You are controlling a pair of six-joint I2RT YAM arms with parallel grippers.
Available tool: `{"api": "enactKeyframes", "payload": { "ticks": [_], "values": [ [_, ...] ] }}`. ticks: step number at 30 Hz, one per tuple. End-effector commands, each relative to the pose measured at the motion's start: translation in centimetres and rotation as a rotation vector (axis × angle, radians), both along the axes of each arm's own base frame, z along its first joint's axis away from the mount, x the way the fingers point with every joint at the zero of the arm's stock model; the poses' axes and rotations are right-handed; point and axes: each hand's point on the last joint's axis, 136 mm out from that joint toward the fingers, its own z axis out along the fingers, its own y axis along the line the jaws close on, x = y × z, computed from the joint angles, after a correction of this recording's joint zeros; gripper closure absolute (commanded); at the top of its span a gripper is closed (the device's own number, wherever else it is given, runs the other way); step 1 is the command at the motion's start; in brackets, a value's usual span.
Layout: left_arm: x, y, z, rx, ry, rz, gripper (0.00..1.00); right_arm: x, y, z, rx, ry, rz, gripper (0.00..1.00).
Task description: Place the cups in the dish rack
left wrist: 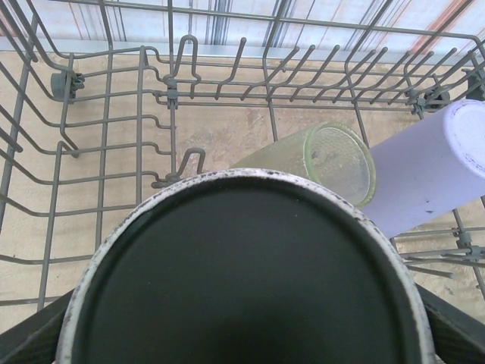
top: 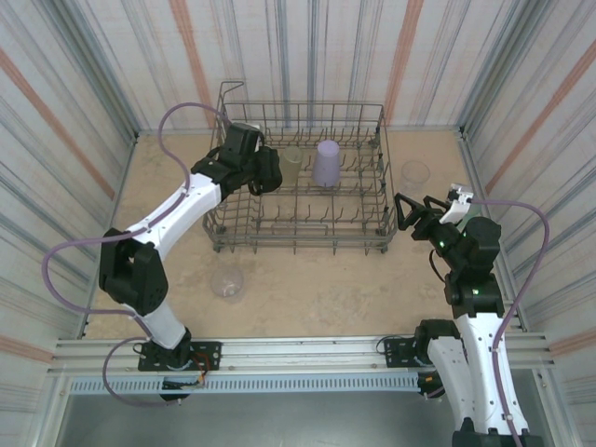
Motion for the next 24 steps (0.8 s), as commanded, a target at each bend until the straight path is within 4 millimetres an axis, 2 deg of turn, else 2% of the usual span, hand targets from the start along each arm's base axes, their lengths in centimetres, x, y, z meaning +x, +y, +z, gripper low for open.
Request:
{"api": "enactKeyframes", "payload": {
  "ticks": [1, 10, 24],
  "values": [
    [1.7, 0.0, 2.6, -0.021, -0.114, 0.018, 1.00, -0.3, -0.1, 1.7, 0.004, -0.023, -0.013, 0.01],
    [2.4, -0.3, 0.2, 0.003, -0.079, 0.016, 1.00, -0.2, 0.0, 2.0, 0.007, -0.023, -0.005, 0.01],
    [2.9, -0.8, -2.1, 0.027, -0.073, -0.004, 1.00, -0.1, 0.0, 1.7, 0.009, -0.017, -0.007, 0.01]
  ]
}}
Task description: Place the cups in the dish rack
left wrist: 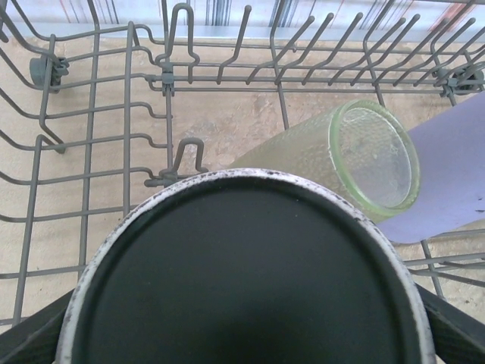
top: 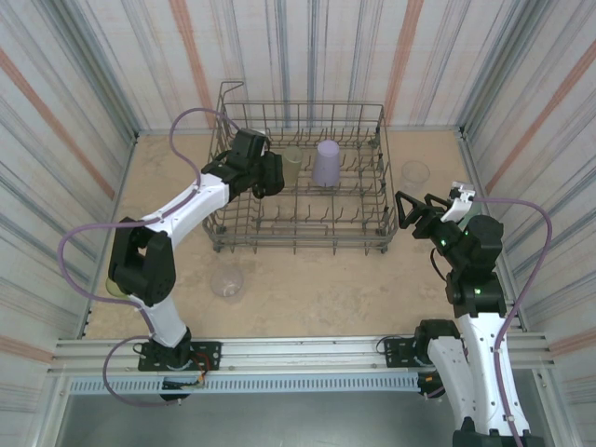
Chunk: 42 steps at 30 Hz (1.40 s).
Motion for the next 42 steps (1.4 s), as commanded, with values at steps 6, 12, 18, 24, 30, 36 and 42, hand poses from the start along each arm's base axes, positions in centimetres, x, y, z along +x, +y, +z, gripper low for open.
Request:
{"api": "enactKeyframes", "payload": {
  "ticks": [6, 12, 18, 24, 30, 36, 42],
  "values": [
    [1.7, -1.2, -0.3, -0.005, -0.091, -0.060, 1.00, 0.2, 0.0, 0.7, 0.015, -0.008, -0.009, 0.01],
    [1.6, -1.8, -1.8, 0.044, -0.081, -0.100, 1.00, -0.1, 0.0, 1.3, 0.017, -0.026, -0.010, 0.01],
    [1.4, -2.0, -2.9, 0.071, -0.090, -0.108, 1.00, -0.1, 0.1, 1.1, 0.019, -0.020, -0.008, 0.01],
    [0.9, -2.0, -3.6, 0.082, -0.125, -0.111, 0.99, -0.3, -0.1, 0.9, 0.018, -0.012, -0.019, 0.01],
    [0.7, -1.7, -3.7, 0.083, -0.129, -0.100, 0.72, -0.4, -0.2, 0.9, 0.021, -0.012, -0.025, 0.01],
    [-0.4, -1.6, -3.0, 0.072, -0.146, -0.093, 0.50, -0.4, -0.2, 0.8, 0.023, -0.010, -0.028, 0.01],
    [-1.3, -1.3, -2.3, 0.070, -0.148, -0.084, 0.34, -0.5, -0.2, 0.7, 0.027, -0.007, -0.026, 0.01]
  ]
}}
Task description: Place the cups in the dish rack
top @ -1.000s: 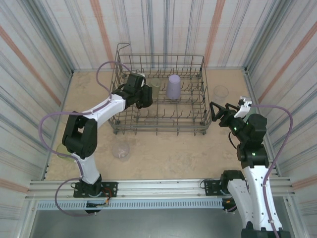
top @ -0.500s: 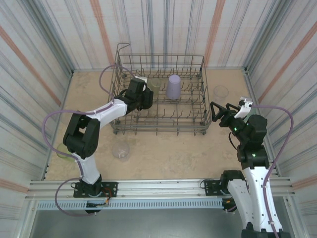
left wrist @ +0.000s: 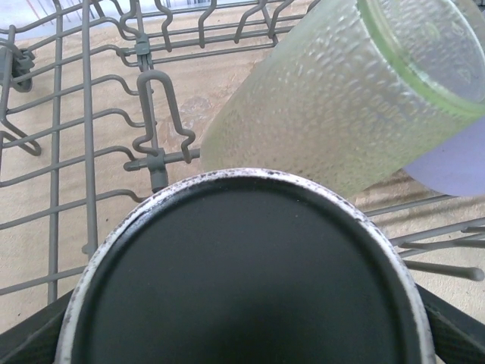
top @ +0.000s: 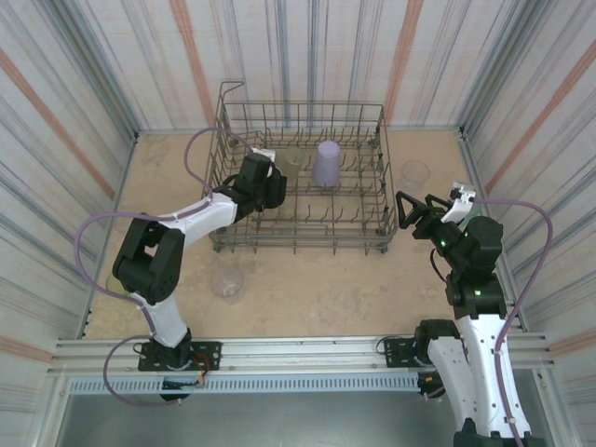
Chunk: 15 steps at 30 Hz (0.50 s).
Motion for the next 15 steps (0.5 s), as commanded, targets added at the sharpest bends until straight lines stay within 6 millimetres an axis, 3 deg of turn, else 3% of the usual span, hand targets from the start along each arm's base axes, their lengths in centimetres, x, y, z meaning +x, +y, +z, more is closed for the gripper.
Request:
{"api": "enactKeyframes", "payload": {
  "ticks": [1, 15],
  "values": [
    [-0.49, -0.30, 3.67, -0.059, -0.073, 0.008, 0.32, -0.33, -0.04, 0.67, 0.023, -0.008, -0.010, 0.01],
    [-1.02, 0.15, 3.89, -0.071, -0.061, 0.033, 0.01, -0.65, -0.06, 0.56, 0.030, -0.009, -0.011, 0.01]
  ]
}}
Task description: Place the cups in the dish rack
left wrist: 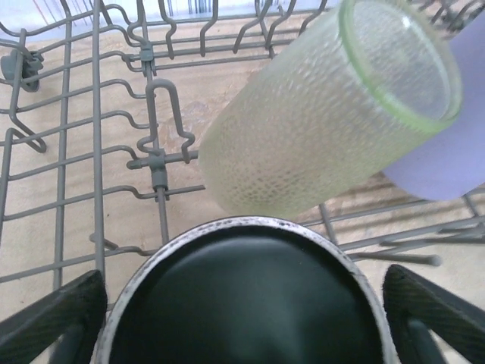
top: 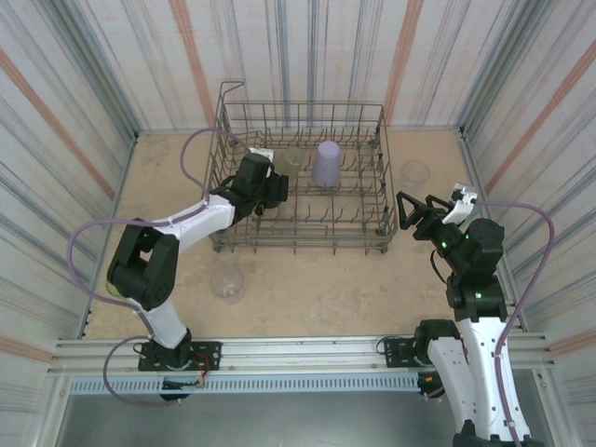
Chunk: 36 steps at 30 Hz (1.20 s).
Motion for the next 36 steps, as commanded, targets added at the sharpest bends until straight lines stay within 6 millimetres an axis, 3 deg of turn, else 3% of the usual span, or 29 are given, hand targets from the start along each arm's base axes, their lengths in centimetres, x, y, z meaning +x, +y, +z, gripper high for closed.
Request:
{"api": "enactKeyframes", "payload": {
  "ticks": [1, 6, 30, 36],
  "values": [
    [-0.3, 0.2, 2.1, -0.027, -0.041, 0.016, 0.01, -0.3, -0.1, 0.1, 0.014, 0.001, -0.009, 0.01],
    [-0.4, 0.4, 2.0, -0.023, -0.030, 0.022, 0.01, -0.3, 0.0, 0.2, 0.019, -0.001, -0.007, 0.01],
    [-2.0, 1.7, 8.9, -0.089, -0.090, 0.065, 0.01, -0.2, -0.2, 0.0, 0.034, 0.058, -0.022, 0.01],
    [-2.6, 2.0, 9.9, -0.096, -0.084, 0.066, 0.01, 0.1, -1.3, -1.3, 0.025, 0.139, -0.088, 0.01]
  ]
}}
